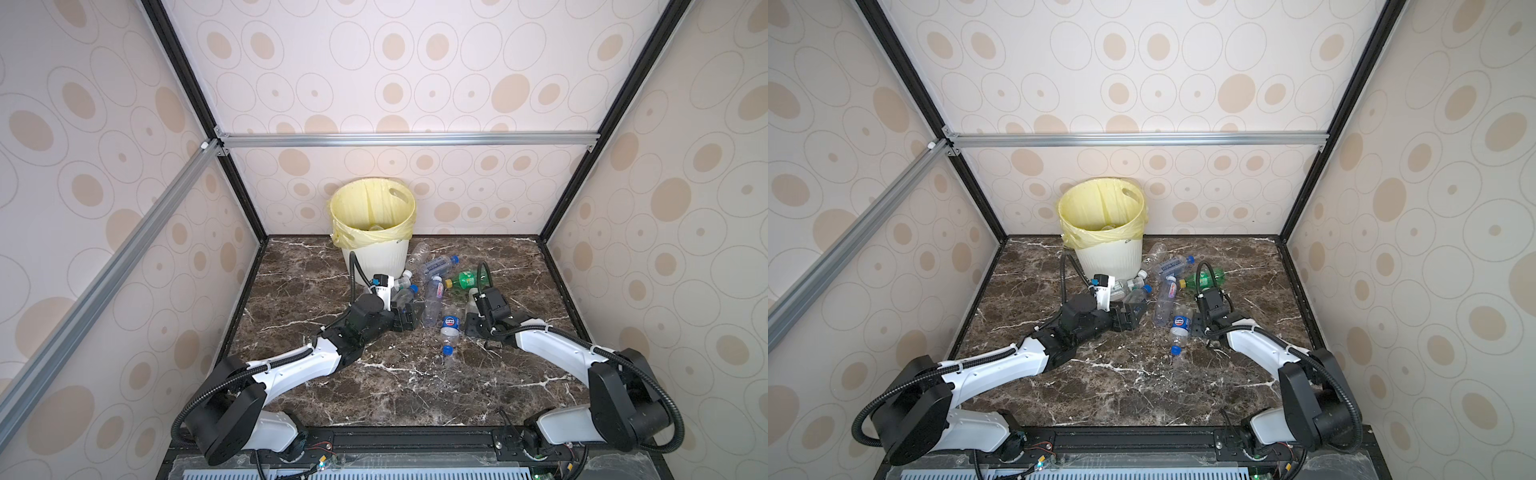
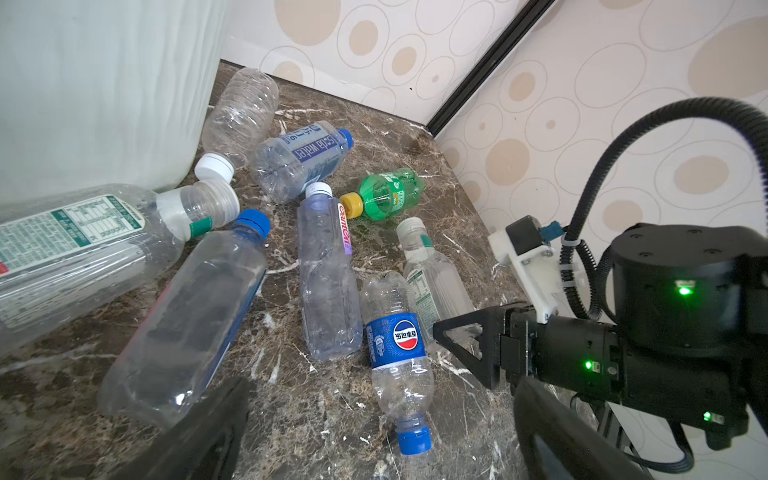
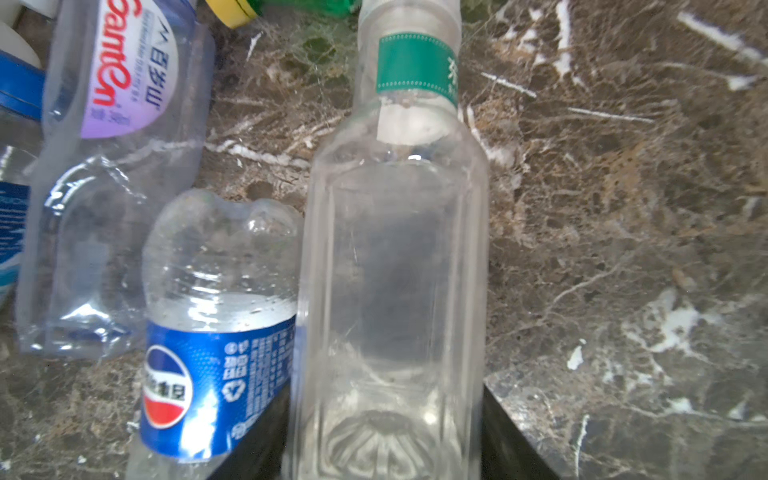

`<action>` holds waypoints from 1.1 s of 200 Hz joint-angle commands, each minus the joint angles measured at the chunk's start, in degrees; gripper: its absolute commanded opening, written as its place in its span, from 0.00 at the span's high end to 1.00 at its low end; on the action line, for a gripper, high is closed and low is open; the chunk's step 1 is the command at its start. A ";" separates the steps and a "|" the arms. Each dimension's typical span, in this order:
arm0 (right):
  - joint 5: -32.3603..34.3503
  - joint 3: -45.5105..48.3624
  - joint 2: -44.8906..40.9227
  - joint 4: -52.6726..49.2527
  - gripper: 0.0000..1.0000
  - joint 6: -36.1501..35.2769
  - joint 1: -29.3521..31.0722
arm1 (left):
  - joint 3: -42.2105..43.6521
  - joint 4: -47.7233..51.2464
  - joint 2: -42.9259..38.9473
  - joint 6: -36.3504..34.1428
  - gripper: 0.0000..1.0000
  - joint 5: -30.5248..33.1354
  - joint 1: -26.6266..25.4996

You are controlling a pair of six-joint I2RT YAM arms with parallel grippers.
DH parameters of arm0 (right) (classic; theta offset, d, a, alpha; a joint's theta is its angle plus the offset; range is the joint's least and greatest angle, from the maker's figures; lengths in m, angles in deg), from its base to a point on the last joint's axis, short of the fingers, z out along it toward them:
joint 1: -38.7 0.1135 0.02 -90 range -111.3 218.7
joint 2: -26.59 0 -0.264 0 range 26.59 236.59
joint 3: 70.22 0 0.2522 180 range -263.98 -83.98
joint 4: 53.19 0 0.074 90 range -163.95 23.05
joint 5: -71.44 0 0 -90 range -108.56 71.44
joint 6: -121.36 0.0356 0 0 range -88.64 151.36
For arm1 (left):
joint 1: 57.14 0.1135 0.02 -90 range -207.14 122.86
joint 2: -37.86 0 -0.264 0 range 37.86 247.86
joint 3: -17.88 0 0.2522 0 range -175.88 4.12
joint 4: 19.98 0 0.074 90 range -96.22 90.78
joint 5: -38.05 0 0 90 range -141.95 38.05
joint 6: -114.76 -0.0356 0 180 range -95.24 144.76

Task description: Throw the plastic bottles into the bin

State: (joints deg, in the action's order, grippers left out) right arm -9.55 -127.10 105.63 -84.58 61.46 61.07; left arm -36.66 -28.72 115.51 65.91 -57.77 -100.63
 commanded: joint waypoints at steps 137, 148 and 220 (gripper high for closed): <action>-7.05 -11.60 -11.17 -3.51 0.61 -6.24 6.00 | -11.59 7.76 0.26 7.25 0.01 -0.43 3.19; -7.64 -11.82 -11.71 -2.74 0.61 -7.40 7.39 | -10.67 6.75 -0.02 9.14 0.01 -1.81 4.32; -8.71 -11.40 -11.86 2.88 0.61 -12.26 15.03 | -9.10 -6.57 3.05 14.93 0.01 -12.10 7.30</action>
State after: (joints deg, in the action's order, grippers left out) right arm -17.59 -138.07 94.20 -85.01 51.67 74.25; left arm -45.44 -29.40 117.37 77.69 -65.21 -93.61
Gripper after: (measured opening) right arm 0.571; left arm 0.990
